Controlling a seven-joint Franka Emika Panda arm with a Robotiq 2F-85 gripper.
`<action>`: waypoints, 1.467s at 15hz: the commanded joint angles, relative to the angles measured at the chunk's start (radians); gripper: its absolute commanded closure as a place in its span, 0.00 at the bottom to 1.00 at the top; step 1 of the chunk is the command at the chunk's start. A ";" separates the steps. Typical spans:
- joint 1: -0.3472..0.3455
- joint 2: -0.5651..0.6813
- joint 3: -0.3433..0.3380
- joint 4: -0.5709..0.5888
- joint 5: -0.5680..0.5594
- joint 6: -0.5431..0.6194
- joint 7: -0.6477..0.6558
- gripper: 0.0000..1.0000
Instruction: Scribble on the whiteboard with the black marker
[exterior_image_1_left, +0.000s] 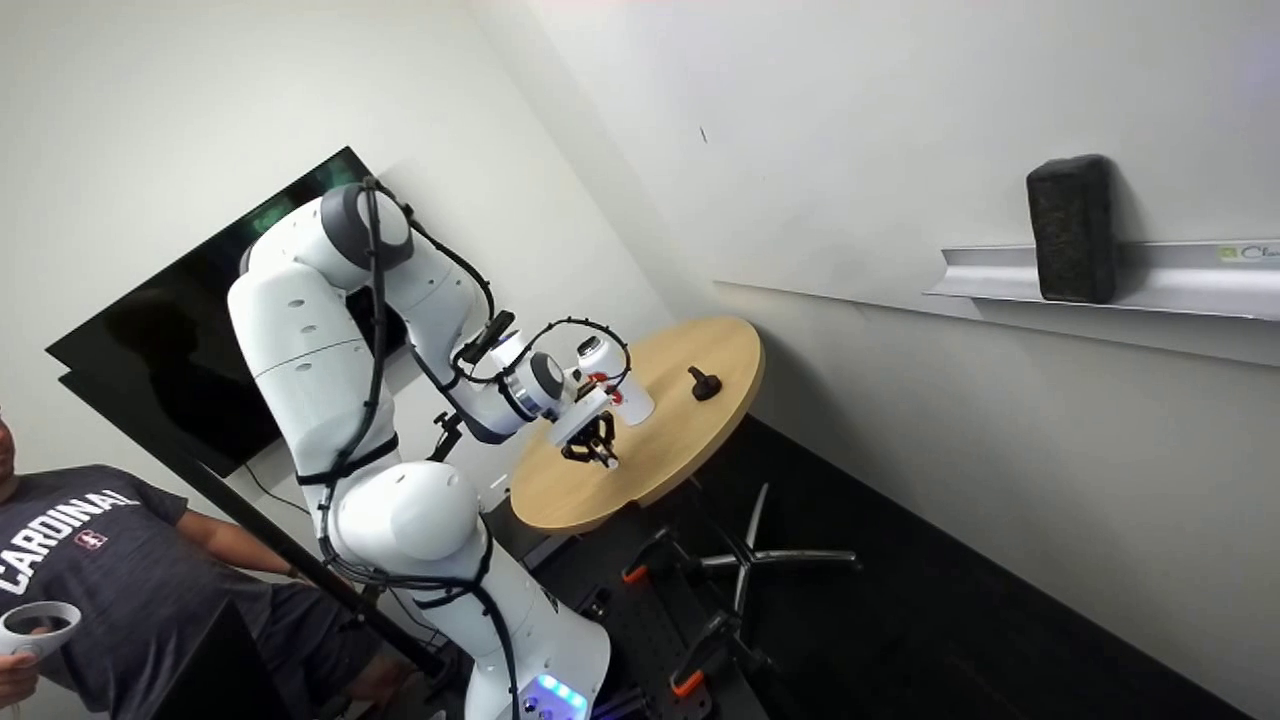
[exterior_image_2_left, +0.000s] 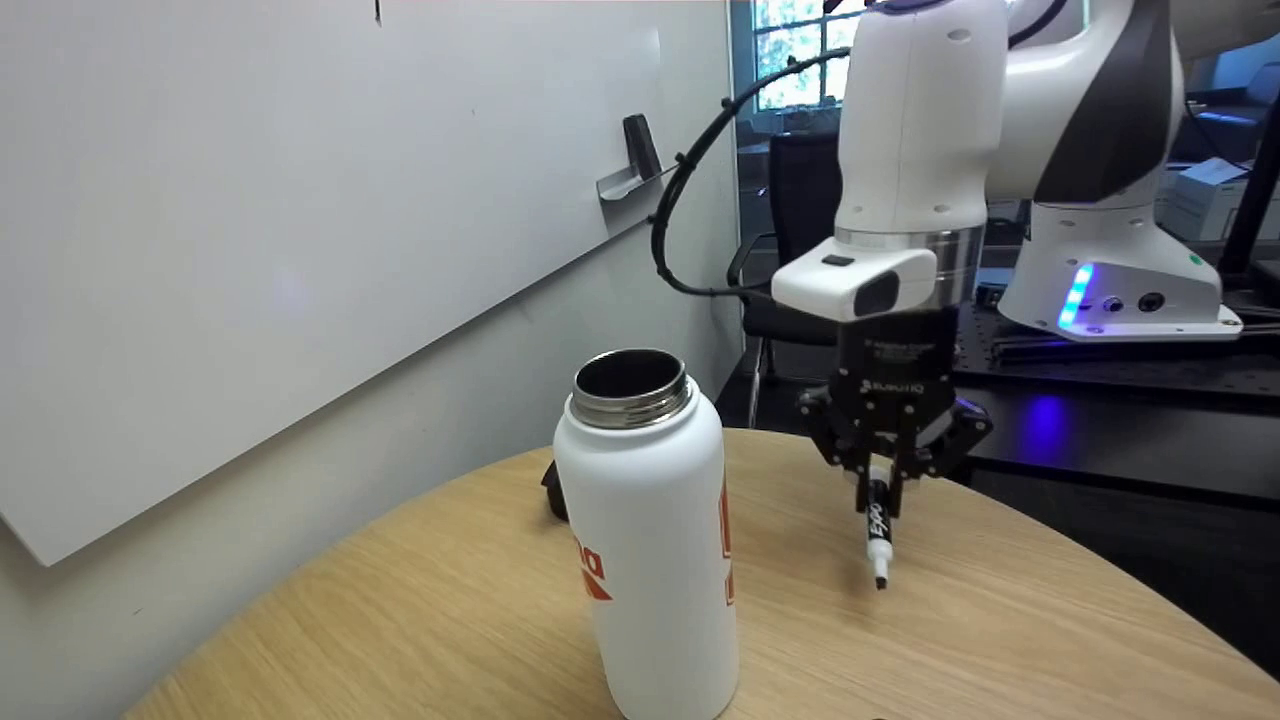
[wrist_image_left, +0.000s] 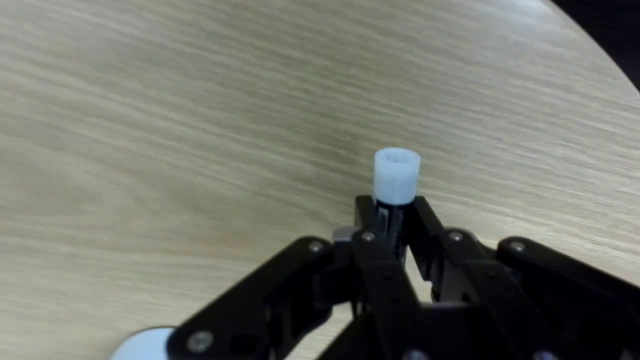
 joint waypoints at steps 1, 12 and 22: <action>-0.056 -0.245 0.018 -0.106 0.037 -0.144 0.079 0.95; -0.118 -0.577 0.089 -0.089 0.071 -0.515 0.082 0.80; -0.240 -0.739 0.059 -0.071 0.099 -0.636 0.265 0.95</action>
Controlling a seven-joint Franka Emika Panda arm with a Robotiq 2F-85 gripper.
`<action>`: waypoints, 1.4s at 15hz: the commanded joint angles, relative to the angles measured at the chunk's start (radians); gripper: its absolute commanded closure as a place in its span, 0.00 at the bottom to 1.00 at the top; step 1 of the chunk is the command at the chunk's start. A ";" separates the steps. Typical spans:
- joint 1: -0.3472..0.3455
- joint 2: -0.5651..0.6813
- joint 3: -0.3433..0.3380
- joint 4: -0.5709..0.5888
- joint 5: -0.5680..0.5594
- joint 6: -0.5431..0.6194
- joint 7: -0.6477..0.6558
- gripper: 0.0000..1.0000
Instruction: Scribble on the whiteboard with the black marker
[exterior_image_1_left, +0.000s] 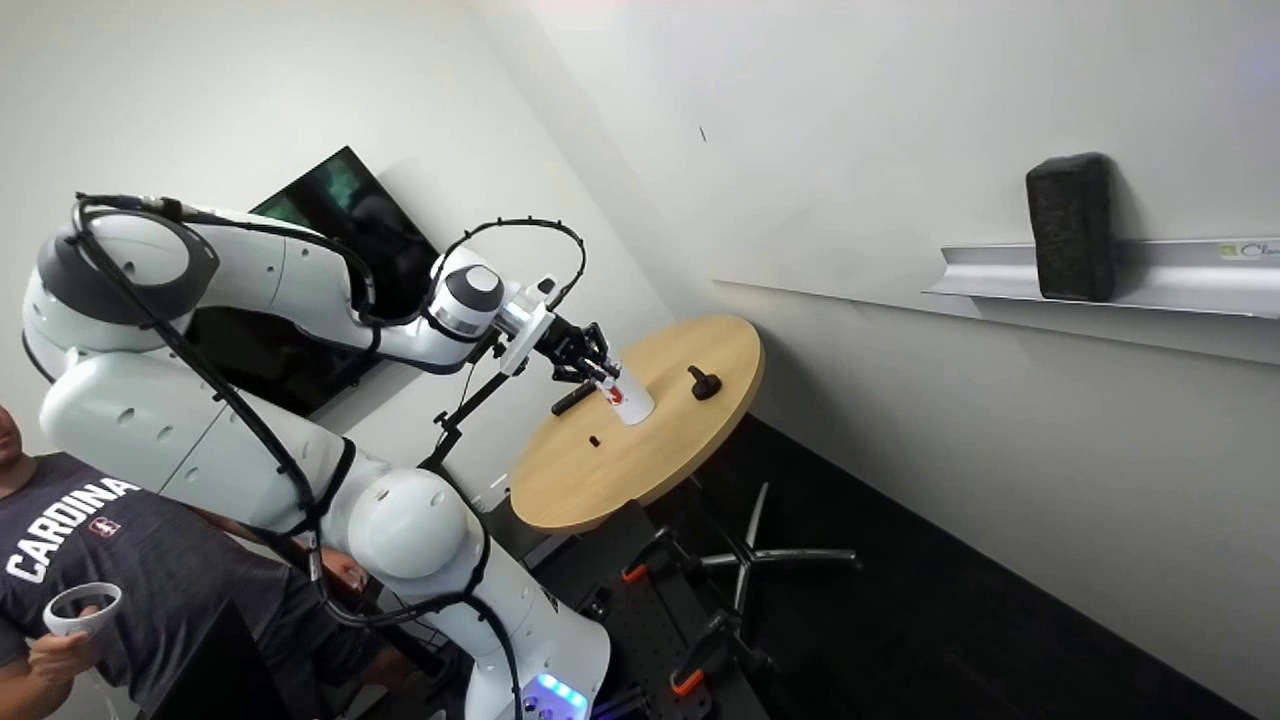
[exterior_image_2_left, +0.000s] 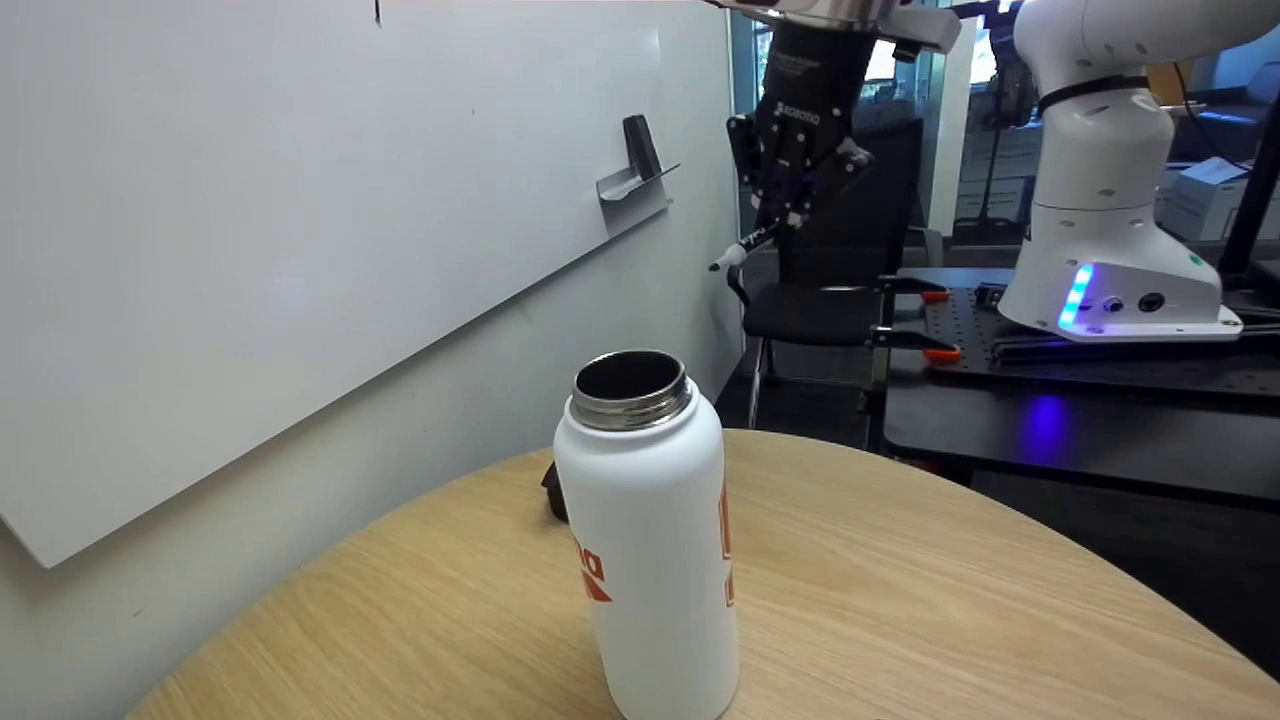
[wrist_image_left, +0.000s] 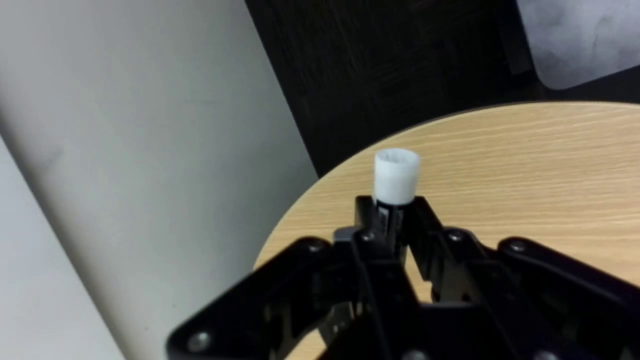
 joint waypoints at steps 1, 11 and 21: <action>-0.062 -0.133 -0.024 0.023 0.043 -0.113 0.039 0.95; -0.210 -0.195 -0.050 0.149 0.030 -0.171 0.171 0.80; -0.250 -0.184 -0.033 0.191 0.011 -0.203 0.249 0.95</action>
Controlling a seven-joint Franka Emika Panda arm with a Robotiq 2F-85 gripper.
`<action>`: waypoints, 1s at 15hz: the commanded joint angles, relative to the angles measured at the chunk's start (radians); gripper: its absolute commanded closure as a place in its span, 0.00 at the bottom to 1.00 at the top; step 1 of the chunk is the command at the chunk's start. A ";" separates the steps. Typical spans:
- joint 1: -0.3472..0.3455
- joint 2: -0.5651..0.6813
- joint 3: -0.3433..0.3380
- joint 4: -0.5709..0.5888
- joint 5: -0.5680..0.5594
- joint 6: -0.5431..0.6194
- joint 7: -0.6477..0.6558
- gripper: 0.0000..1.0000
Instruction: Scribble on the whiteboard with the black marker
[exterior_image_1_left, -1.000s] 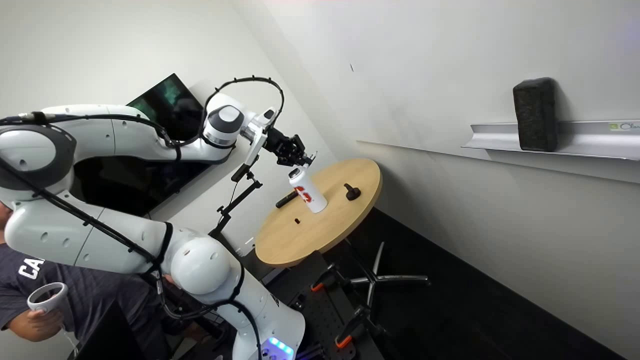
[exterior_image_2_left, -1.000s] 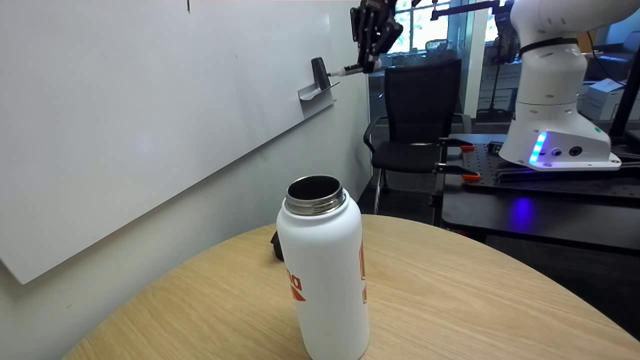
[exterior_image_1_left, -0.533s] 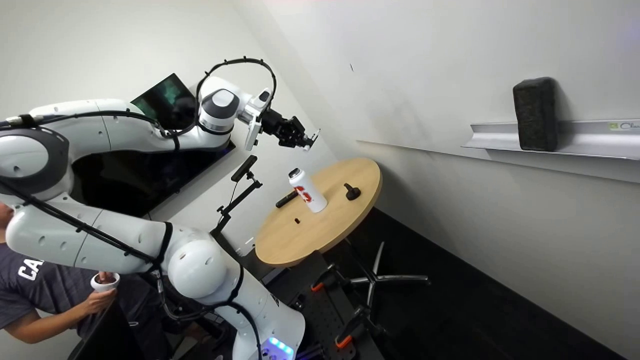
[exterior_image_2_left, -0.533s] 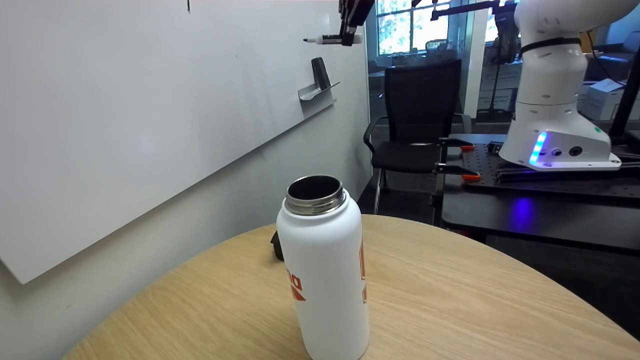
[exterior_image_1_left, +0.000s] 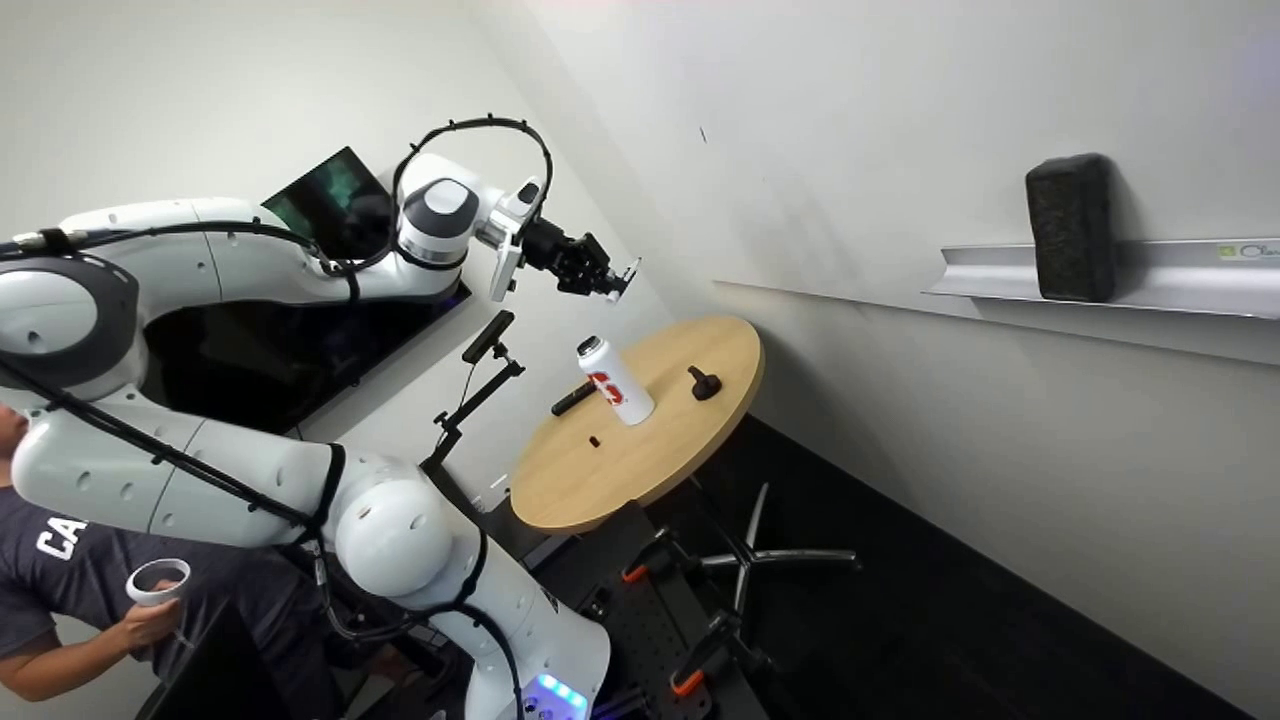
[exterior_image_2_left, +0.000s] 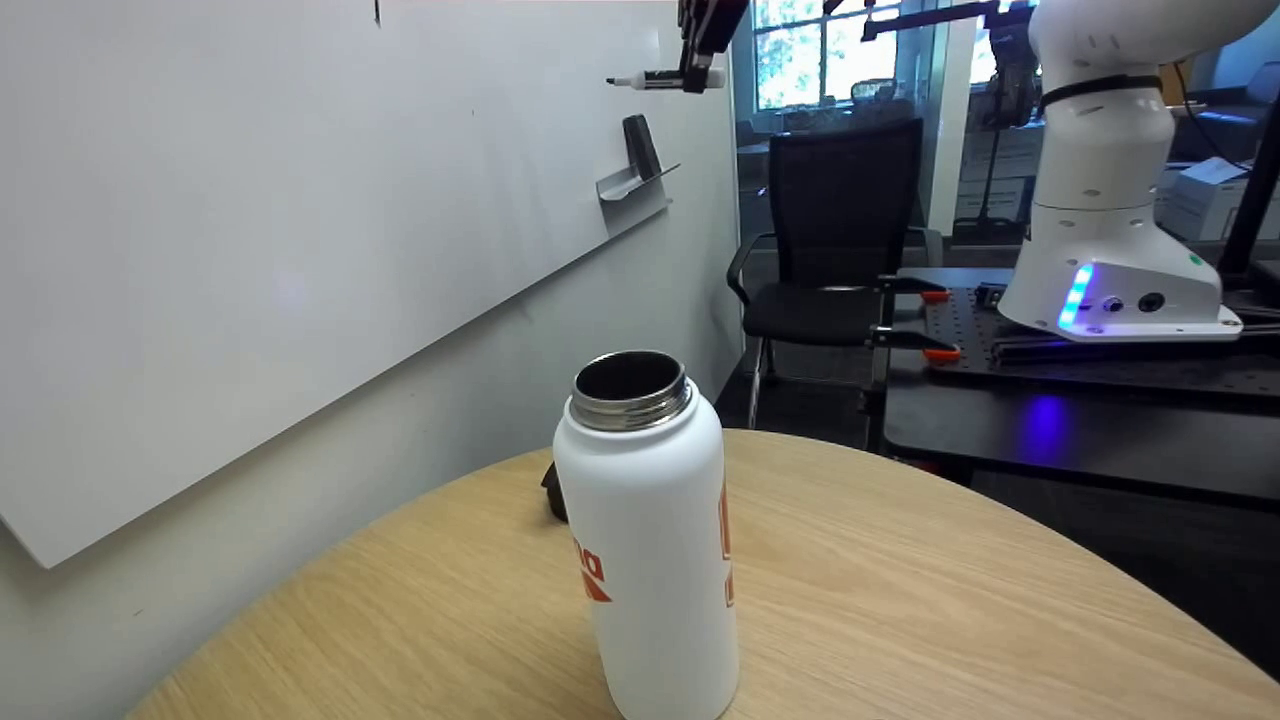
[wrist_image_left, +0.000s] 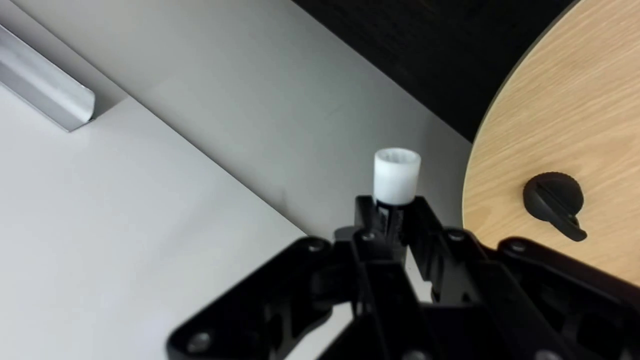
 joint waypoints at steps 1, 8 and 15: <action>-0.060 0.014 0.011 0.062 -0.026 -0.050 0.072 0.95; -0.225 0.116 0.016 0.224 -0.151 -0.032 0.262 0.95; -0.216 0.202 -0.007 0.266 -0.263 0.049 0.398 0.95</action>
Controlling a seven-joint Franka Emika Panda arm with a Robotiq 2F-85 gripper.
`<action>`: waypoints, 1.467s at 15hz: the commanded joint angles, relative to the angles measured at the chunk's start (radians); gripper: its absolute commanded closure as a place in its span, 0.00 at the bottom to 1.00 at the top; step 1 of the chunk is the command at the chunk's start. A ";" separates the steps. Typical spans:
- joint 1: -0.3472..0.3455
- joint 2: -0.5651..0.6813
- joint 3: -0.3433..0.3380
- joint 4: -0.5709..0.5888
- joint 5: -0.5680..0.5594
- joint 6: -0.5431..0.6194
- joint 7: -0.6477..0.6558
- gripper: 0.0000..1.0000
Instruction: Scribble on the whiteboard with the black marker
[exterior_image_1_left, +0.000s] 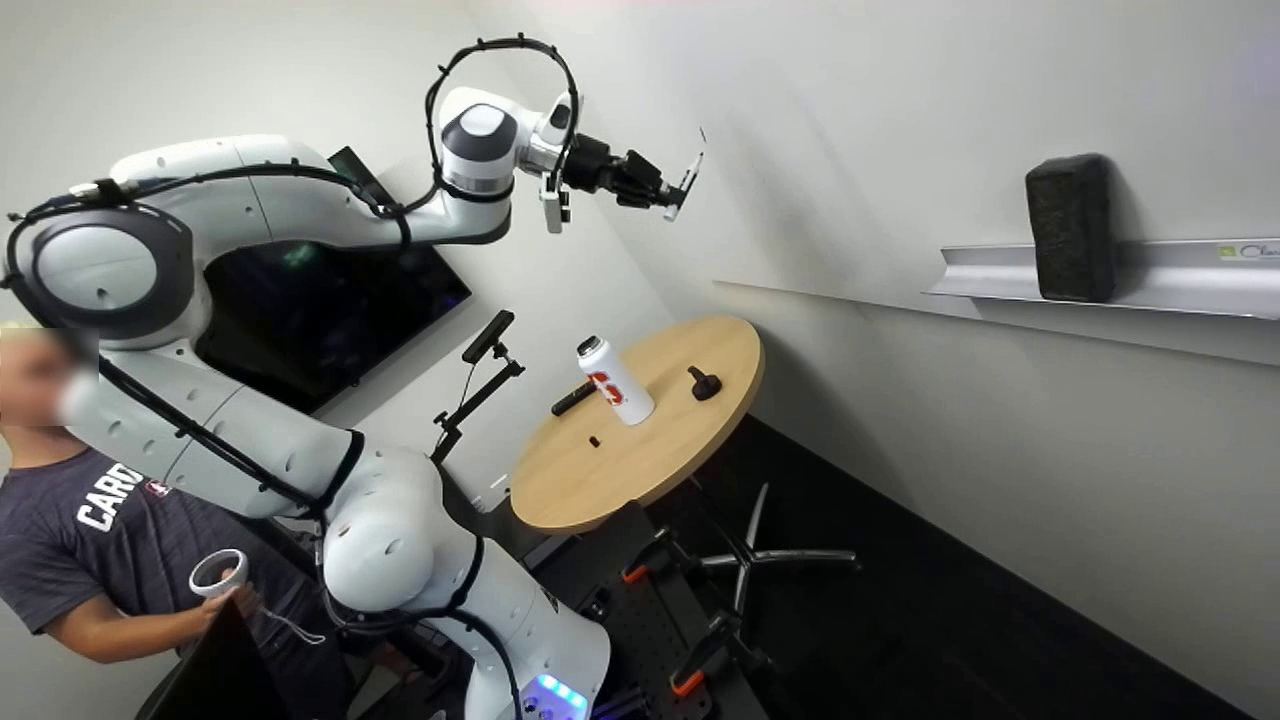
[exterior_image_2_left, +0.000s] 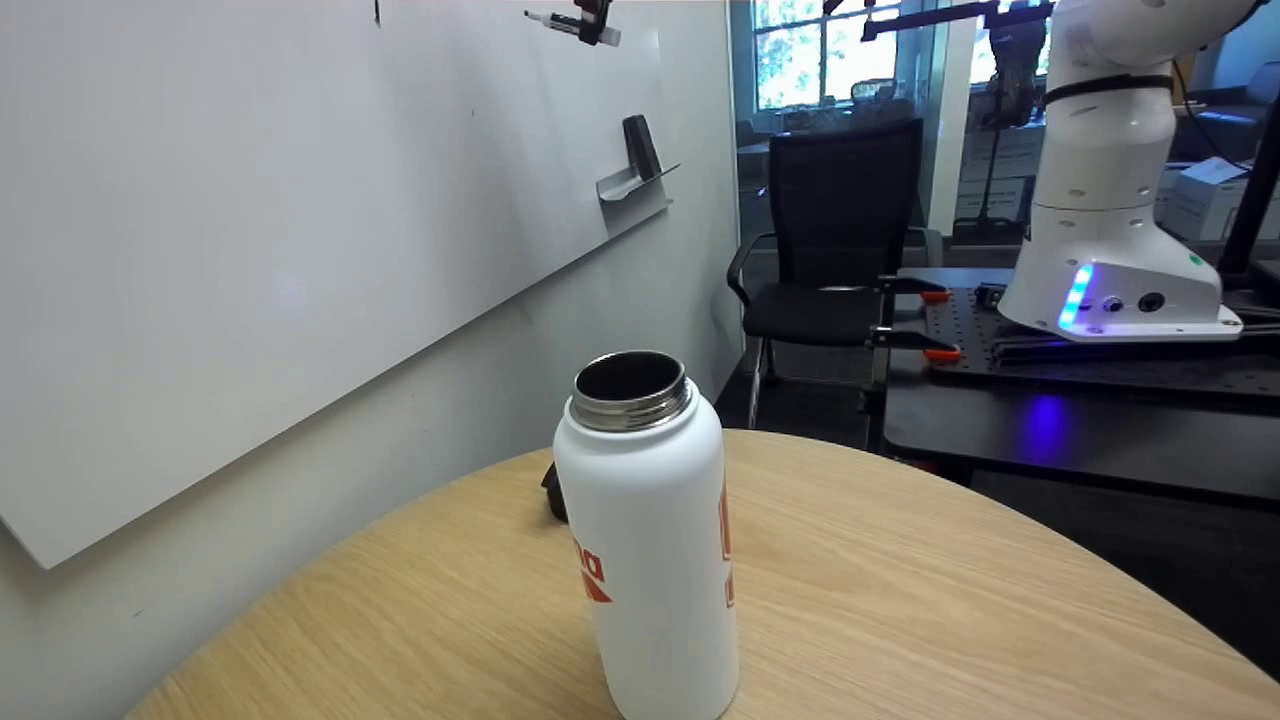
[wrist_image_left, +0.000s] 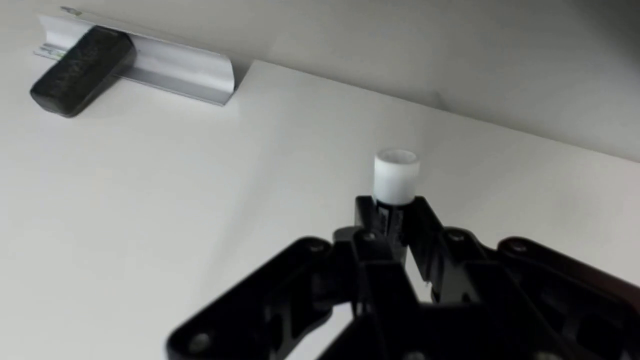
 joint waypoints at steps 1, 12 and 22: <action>0.017 0.015 -0.014 0.006 -0.010 0.006 0.011 0.80; -0.004 0.077 -0.060 0.051 -0.008 0.090 0.029 0.95; 0.014 0.197 -0.106 0.168 -0.014 0.153 0.028 0.95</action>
